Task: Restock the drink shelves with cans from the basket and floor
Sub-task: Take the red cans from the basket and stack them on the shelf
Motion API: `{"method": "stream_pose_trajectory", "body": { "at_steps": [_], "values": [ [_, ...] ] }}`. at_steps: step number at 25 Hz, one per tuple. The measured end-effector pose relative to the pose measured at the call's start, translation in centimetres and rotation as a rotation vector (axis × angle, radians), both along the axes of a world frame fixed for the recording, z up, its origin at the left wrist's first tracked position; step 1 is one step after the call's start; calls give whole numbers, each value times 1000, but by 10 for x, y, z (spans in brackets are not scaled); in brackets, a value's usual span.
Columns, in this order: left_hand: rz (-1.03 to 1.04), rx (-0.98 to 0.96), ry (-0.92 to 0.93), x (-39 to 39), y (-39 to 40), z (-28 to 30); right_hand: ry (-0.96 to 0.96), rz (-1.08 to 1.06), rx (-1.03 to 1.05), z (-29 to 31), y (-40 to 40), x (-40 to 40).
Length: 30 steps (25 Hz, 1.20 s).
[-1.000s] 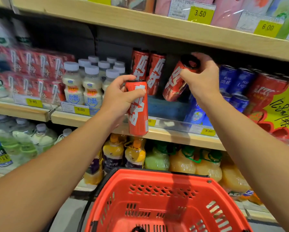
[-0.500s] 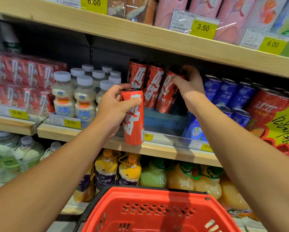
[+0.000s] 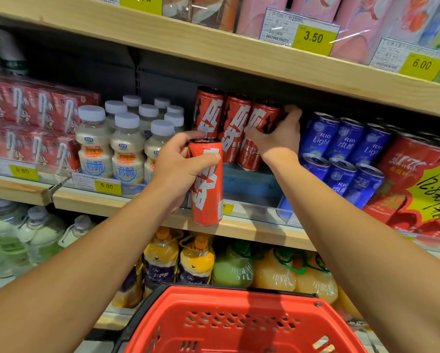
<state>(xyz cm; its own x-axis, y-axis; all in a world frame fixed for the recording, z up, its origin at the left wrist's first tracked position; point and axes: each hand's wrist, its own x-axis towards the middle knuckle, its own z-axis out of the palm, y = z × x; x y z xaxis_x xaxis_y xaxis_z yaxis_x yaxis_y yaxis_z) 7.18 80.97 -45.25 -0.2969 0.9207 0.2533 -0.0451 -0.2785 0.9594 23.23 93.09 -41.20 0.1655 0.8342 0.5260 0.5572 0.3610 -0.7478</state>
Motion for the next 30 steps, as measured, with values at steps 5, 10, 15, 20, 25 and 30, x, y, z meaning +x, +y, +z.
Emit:
{"method": "stream_pose_trajectory", "body": {
  "at_steps": [5, 10, 15, 20, 25, 30],
  "values": [
    [-1, 4, -12, 0, -1, 2, 20, 8, -39, 1, 3, 7],
    [-12, 1, -7, 1, -1, 1, 94, 105, -68, -2, 4, 12],
    [-9, 6, -14, 3, -2, -4, 18, 123, -68, -18, -13, 9],
    [-11, 1, 20, 3, -2, -5, -140, 46, 47, -15, -17, -1],
    [-19, 8, 4, 1, -2, -2, -97, 68, 49, -9, -10, -1],
    [-27, 12, 6, -1, -3, 2, -53, 102, 60, -13, -5, 0]
  ]
}}
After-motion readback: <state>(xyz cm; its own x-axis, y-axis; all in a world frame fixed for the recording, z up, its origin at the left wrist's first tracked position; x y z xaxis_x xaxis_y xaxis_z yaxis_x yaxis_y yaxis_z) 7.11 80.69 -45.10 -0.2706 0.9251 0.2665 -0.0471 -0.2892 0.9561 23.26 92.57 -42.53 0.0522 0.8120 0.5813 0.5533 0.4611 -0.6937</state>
